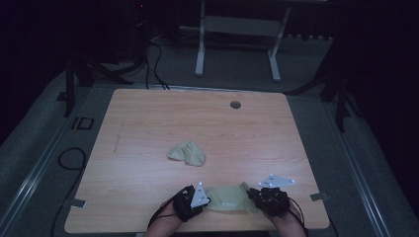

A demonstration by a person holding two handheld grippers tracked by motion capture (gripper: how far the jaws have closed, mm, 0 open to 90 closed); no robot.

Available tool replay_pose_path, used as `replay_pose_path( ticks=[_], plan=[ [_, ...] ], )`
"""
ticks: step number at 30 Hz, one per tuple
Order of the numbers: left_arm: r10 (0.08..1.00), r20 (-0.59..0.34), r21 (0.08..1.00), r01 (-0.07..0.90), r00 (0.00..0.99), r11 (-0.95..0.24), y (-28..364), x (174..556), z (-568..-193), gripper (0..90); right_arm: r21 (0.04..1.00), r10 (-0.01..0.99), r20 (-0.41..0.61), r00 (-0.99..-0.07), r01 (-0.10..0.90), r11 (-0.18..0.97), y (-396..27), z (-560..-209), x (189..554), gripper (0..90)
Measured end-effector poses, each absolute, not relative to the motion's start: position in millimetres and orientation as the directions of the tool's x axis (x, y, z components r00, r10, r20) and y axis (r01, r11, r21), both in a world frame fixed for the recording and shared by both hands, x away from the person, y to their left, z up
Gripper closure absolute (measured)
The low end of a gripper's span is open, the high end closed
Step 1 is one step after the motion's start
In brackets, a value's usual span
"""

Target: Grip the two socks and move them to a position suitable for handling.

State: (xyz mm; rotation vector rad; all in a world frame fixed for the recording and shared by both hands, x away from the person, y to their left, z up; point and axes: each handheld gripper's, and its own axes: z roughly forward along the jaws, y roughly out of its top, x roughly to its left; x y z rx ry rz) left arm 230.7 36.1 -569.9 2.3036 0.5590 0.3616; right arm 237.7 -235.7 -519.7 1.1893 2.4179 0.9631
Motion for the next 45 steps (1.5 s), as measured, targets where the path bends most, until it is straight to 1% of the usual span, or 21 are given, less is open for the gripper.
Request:
replay_pose_path(
  ticks=[5, 12, 15, 16, 18, 20, 25, 28, 31, 33, 40, 45],
  plan=[
    [0.48, 0.088, 0.713, 0.281, 0.873, -0.642, 31, 231, -570, 89.2, 0.657, 0.797, 0.061, -0.601, 0.626, 0.421, -246, -529, 243, 82.0],
    [0.476, 0.079, 0.715, 0.283, 0.876, -0.64, 29, 232, -570, 89.2, 0.663, 0.833, 0.07, -0.549, 0.649, 0.372, -259, -533, 250, 76.0],
    [0.478, 0.077, 0.716, 0.285, 0.875, -0.637, 29, 232, -570, 89.1, 0.666, 0.83, 0.057, -0.555, 0.641, 0.383, -258, -531, 249, 82.7],
    [0.478, 0.077, 0.716, 0.285, 0.875, -0.637, 29, 232, -570, 89.1, 0.666, 0.83, 0.057, -0.555, 0.641, 0.383, -258, -531, 249, 82.7],
    [0.478, 0.079, 0.715, 0.285, 0.875, -0.638, 29, 232, -570, 89.2, 0.655, 0.819, 0.049, -0.572, 0.637, 0.406, -253, -534, 250, 88.1],
    [0.479, 0.079, 0.717, 0.285, 0.874, -0.636, 28, 232, -570, 89.2, 0.643, 0.809, 0.05, -0.586, 0.639, 0.422, -249, -539, 250, 89.2],
    [0.485, 0.076, 0.719, 0.289, 0.871, -0.632, 27, 234, -571, 89.1, 0.625, 0.798, 0.041, -0.601, 0.639, 0.449, -247, -549, 254, 89.1],
    [0.483, 0.077, 0.72, 0.286, 0.872, -0.632, 21, 235, -571, 89.2, 0.619, 0.808, 0.04, -0.587, 0.649, 0.441, -252, -553, 258, 89.2],
    [0.475, 0.071, 0.72, 0.285, 0.877, -0.633, 17, 236, -570, 89.1, 0.621, 0.816, 0.018, -0.578, 0.646, 0.444, -256, -552, 261, 89.2],
    [0.472, 0.069, 0.719, 0.284, 0.879, -0.634, 15, 237, -570, 89.1, 0.622, 0.82, 0.033, -0.571, 0.654, 0.43, -261, -552, 263, 89.1],
    [0.471, 0.044, 0.727, 0.295, 0.881, -0.62, 12, 244, -571, 89.1, 0.622, 0.825, 0.03, -0.564, 0.657, 0.426, -266, -552, 264, 89.0],
    [0.49, 0.023, 0.733, 0.318, 0.871, -0.601, 14, 245, -571, 88.8, 0.628, 0.825, 0.05, -0.562, 0.66, 0.412, -268, -553, 264, 87.8]
  ],
)
